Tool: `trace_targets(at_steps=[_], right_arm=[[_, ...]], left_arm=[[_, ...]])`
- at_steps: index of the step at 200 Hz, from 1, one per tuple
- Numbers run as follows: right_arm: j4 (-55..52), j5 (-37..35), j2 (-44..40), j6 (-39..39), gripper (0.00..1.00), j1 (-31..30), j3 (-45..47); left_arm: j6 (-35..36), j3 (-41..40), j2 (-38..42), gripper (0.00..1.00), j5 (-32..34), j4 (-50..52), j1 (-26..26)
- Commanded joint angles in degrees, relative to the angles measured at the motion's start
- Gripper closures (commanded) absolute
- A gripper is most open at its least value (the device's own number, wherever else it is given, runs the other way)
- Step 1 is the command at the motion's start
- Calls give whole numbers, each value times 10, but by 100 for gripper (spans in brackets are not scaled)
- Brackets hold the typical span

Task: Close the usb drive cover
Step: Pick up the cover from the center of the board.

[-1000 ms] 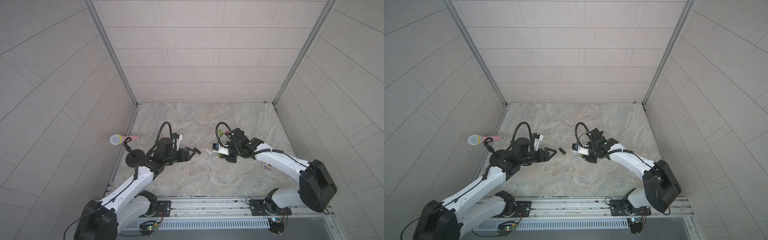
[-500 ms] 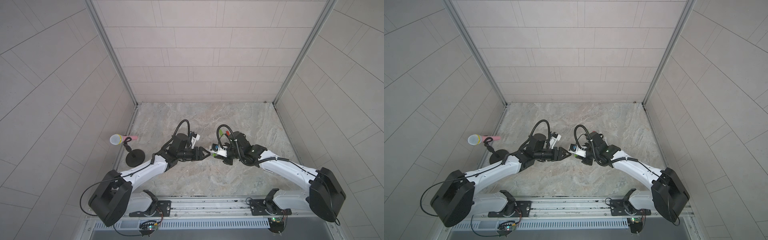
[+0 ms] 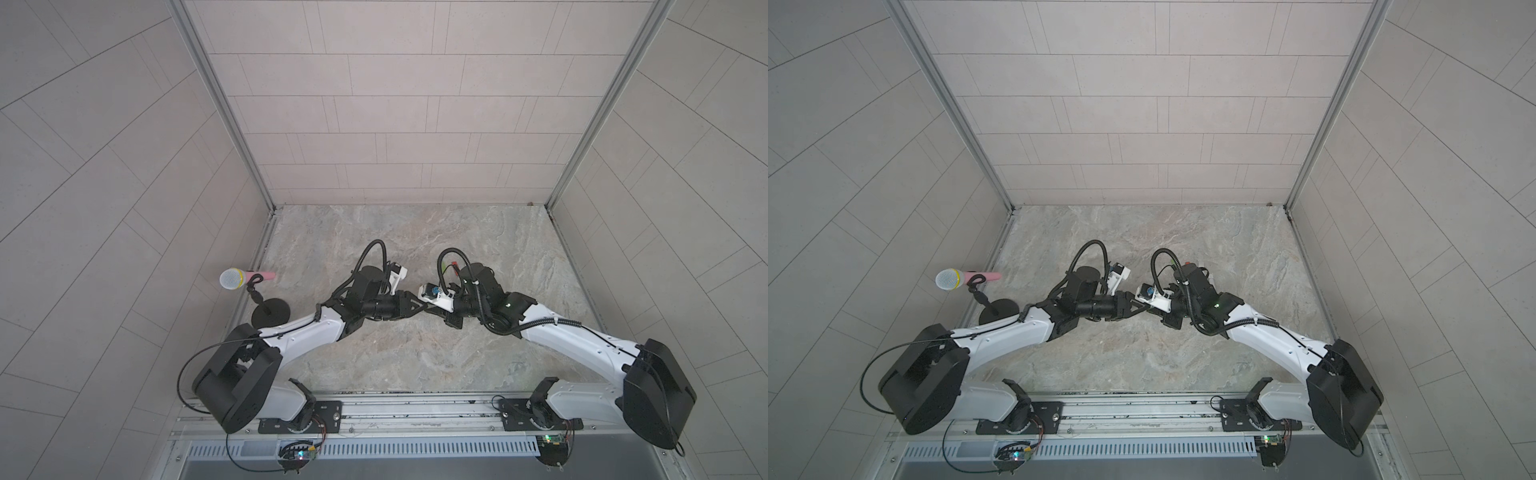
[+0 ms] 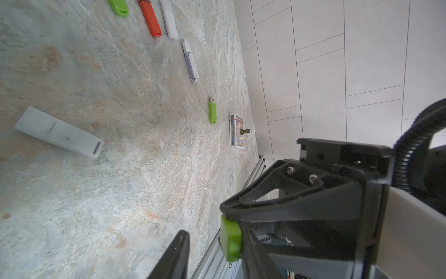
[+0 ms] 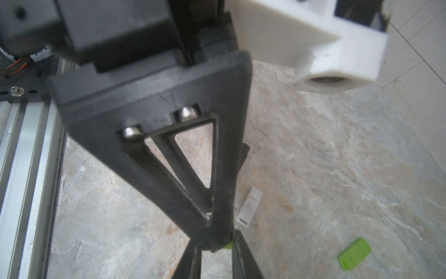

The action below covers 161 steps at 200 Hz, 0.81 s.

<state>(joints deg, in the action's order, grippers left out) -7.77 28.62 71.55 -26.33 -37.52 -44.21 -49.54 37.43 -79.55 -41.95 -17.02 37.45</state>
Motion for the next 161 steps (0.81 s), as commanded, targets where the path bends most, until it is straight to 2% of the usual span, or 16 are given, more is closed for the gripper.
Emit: trace_targets(at_steps=[1, 24, 41, 79, 94, 104, 110, 129, 143, 147, 152, 161], right_arm=[[18, 17, -16, 14, 76, -3, 5], [20, 23, -17, 15, 76, -3, 5], [23, 25, -17, 19, 76, -3, 6], [27, 24, -23, 30, 76, -3, 8], [25, 6, -32, 42, 74, -3, 13], [30, -35, -43, 77, 72, -3, 20], [33, -68, -52, 106, 70, -1, 25], [36, -205, -78, 244, 50, 16, 37], [-11, -345, -93, 371, 25, 43, 35], [-32, -373, -95, 416, 21, 55, 32], [-55, -377, -95, 445, 20, 80, 28], [-96, -324, -90, 484, 18, 142, 18]], left_arm=[[-5, 14, -8, 65, -3, -21, 5], [-6, 15, -9, 67, -4, -25, 5], [-6, 15, -11, 71, -5, -25, 6], [-3, 15, -11, 89, -7, -24, 5], [0, 18, -8, 93, -6, -21, 5], [6, 21, -5, 94, -4, -14, 4], [11, 22, -1, 94, -2, -5, 4], [30, 25, 14, 94, 14, 25, 2], [42, 25, 26, 94, 25, 48, -1], [46, 25, 29, 94, 27, 54, -3], [50, 24, 32, 94, 29, 60, -5], [55, 23, 37, 94, 31, 68, -8]])
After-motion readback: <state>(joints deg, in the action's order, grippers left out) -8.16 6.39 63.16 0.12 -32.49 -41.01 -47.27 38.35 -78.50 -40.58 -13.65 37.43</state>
